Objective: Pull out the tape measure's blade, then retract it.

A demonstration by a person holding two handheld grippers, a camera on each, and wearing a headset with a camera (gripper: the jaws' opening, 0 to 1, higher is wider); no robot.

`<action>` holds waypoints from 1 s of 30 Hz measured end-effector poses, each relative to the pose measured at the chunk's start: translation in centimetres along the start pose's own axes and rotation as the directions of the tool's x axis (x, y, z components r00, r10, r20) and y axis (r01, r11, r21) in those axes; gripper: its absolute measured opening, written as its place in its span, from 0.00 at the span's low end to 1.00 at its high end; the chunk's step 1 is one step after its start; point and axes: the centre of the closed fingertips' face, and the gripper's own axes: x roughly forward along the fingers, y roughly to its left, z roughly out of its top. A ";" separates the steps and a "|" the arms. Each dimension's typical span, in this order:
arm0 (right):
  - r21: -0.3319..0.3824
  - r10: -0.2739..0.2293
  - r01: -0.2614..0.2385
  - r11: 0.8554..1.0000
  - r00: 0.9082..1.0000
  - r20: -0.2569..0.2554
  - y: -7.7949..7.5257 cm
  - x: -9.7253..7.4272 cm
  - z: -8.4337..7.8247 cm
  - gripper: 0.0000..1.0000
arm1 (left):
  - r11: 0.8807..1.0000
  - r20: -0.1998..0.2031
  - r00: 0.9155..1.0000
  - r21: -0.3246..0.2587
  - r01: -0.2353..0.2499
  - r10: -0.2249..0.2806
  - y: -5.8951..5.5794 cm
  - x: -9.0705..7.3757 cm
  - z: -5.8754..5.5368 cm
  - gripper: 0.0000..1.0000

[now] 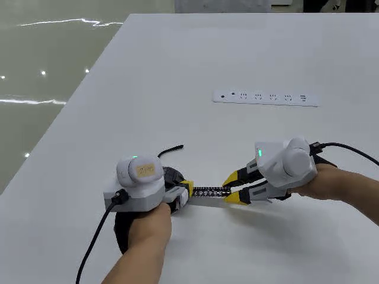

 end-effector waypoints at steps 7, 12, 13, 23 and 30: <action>-0.002 0.005 -0.005 1.000 1.000 0.003 0.1 0.4 0.4 0.14 | 1.000 0.000 1.000 -0.002 0.000 0.000 0.1 0.2 0.1 0.61; -0.004 0.007 -0.006 1.000 1.000 0.004 -0.1 0.6 0.4 0.14 | 1.000 0.001 1.000 -0.004 0.001 -0.001 0.0 0.0 0.1 0.61; -0.005 0.007 -0.007 1.000 1.000 0.004 -0.1 0.6 0.5 0.14 | 1.000 0.002 1.000 -0.005 0.001 -0.001 0.1 0.1 0.1 0.61; -0.010 0.012 -0.012 1.000 1.000 0.005 -0.1 1.1 0.7 0.14 | 1.000 0.003 1.000 -0.006 0.003 -0.003 0.1 0.2 0.0 0.61; -0.009 0.017 -0.016 1.000 1.000 0.005 0.0 1.4 1.0 0.14 | 1.000 0.003 1.000 -0.005 0.003 -0.003 0.0 -0.2 0.0 0.61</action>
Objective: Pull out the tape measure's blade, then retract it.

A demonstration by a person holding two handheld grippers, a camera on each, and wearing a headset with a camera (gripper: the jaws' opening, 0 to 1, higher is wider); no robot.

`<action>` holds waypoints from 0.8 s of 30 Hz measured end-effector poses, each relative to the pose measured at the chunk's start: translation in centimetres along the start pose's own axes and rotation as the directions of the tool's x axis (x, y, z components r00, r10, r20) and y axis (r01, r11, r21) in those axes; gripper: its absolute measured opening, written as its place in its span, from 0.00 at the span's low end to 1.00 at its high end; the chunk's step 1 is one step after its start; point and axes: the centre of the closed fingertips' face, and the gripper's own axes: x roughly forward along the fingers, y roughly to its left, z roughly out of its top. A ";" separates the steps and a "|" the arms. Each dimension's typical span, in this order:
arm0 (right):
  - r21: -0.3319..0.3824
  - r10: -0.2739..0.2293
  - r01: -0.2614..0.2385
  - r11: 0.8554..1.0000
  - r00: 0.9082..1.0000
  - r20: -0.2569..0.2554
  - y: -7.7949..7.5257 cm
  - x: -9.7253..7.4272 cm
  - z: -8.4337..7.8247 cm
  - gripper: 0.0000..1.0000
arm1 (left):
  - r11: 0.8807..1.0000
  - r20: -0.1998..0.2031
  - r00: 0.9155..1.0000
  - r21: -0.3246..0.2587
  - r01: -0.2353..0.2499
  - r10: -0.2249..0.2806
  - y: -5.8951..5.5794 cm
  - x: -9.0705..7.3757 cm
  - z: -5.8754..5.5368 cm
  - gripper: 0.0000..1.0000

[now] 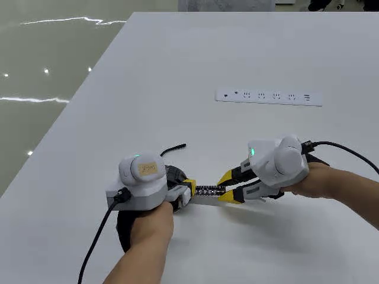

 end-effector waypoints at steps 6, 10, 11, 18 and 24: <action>0.001 0.001 -0.001 1.000 1.000 0.002 0.1 0.2 0.2 0.14 | 1.000 0.000 1.000 0.000 0.000 0.000 0.2 0.3 0.0 0.61; 0.002 0.002 -0.002 1.000 1.000 0.003 -0.1 0.6 0.1 0.14 | 1.000 0.000 1.000 0.002 0.001 -0.001 0.1 0.2 0.0 0.61; 0.002 0.002 -0.003 1.000 1.000 0.004 -0.1 0.6 0.1 0.14 | 1.000 -0.001 1.000 0.002 0.001 -0.001 0.1 0.3 0.0 0.61; 0.003 0.005 -0.005 1.000 1.000 0.007 -0.1 0.9 0.3 0.14 | 1.000 0.000 1.000 0.003 0.003 -0.003 0.0 0.2 -0.1 0.61; 0.003 0.005 -0.005 1.000 1.000 0.008 0.1 1.0 0.7 0.14 | 1.000 -0.001 1.000 0.005 0.005 -0.005 0.1 0.3 0.0 0.61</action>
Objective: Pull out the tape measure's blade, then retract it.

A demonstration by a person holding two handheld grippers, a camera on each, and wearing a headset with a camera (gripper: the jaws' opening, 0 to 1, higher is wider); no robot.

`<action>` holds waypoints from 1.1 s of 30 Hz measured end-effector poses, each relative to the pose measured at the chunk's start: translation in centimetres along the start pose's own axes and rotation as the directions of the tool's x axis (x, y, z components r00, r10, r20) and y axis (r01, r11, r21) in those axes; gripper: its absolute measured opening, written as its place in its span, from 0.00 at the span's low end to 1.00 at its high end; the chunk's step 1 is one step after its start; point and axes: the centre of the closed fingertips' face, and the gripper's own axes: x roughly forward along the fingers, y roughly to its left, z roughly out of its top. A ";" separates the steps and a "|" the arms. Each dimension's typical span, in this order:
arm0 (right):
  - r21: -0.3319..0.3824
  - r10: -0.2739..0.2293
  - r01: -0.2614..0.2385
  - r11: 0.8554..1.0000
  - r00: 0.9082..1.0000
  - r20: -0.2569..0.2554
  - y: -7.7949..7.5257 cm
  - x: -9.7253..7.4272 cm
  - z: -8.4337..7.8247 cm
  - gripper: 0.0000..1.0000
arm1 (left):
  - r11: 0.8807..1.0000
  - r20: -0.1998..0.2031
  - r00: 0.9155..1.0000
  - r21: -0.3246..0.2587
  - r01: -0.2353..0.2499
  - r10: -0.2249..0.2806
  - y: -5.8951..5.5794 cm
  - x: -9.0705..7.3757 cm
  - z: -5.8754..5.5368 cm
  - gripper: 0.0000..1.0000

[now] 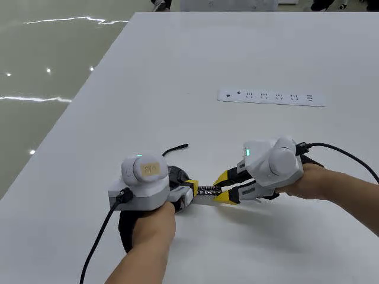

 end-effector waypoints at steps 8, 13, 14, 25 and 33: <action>-0.001 -0.003 0.003 1.000 1.000 0.001 0.0 0.4 0.1 0.14 | 1.000 -0.002 1.000 0.003 0.002 -0.002 -0.2 -0.1 -0.1 0.61; -0.003 -0.003 0.003 1.000 1.000 0.001 0.1 0.4 0.4 0.14 | 1.000 -0.004 1.000 0.004 0.003 -0.003 -0.2 -0.1 -0.1 0.61; -0.003 -0.003 0.003 1.000 1.000 0.001 0.1 0.5 0.4 0.14 | 1.000 -0.004 1.000 0.005 0.003 -0.003 -0.1 0.0 -0.1 0.61; -0.006 -0.004 0.004 1.000 1.000 0.002 -0.1 1.3 0.5 0.14 | 1.000 -0.004 1.000 0.001 0.008 -0.008 -0.3 -0.3 0.0 0.61; -0.011 -0.003 0.003 1.000 1.000 -0.003 0.0 1.6 0.9 0.14 | 1.000 -0.005 1.000 -0.001 0.009 -0.009 -0.2 -0.3 0.0 0.61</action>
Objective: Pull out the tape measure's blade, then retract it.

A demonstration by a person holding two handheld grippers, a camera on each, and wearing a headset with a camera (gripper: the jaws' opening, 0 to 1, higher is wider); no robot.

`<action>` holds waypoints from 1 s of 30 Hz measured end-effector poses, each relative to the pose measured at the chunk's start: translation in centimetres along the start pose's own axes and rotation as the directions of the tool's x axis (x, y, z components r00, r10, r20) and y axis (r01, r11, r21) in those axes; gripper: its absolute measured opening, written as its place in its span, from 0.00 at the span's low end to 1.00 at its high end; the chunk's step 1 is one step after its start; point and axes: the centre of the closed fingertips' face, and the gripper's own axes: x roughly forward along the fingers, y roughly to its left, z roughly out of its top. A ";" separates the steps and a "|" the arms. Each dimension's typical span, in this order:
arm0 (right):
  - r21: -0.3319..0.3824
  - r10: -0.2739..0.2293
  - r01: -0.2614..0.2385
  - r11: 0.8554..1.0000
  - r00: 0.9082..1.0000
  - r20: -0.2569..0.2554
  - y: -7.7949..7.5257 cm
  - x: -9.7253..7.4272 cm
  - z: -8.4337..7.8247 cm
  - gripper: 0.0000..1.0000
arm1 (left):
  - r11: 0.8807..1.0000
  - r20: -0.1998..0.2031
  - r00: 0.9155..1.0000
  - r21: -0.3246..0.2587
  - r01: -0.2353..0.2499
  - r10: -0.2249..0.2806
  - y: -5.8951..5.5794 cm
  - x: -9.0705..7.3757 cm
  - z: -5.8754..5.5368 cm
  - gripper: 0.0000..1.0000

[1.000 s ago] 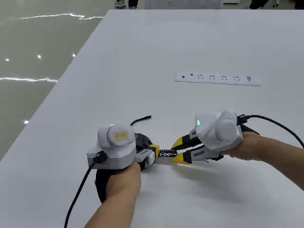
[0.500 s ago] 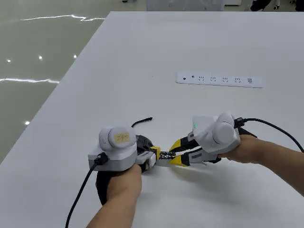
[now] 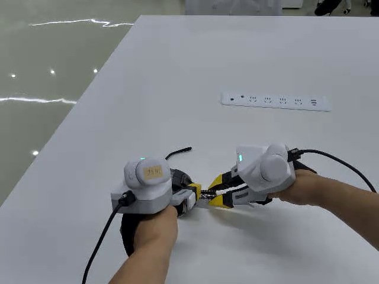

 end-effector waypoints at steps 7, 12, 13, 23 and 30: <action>-0.007 0.000 0.000 1.000 1.000 -0.001 0.0 0.4 0.4 0.14 | 1.000 0.001 1.000 -0.007 0.001 -0.001 0.1 0.1 0.0 0.61; -0.009 -0.001 0.001 1.000 1.000 0.000 0.0 0.7 0.6 0.14 | 1.000 0.003 1.000 -0.008 0.002 -0.002 0.2 0.2 0.0 0.61; -0.009 -0.002 0.002 1.000 1.000 0.000 0.0 0.8 0.6 0.14 | 1.000 0.003 1.000 -0.008 0.003 -0.003 0.2 0.3 0.0 0.61; -0.011 -0.002 0.002 1.000 1.000 -0.003 0.1 1.2 1.2 0.14 | 1.000 0.003 1.000 -0.007 0.004 -0.004 0.1 0.1 -0.1 0.61; -0.010 -0.002 0.002 1.000 1.000 -0.005 0.0 1.7 1.1 0.14 | 1.000 0.004 1.000 -0.004 0.003 -0.003 -0.1 -0.2 -0.1 0.61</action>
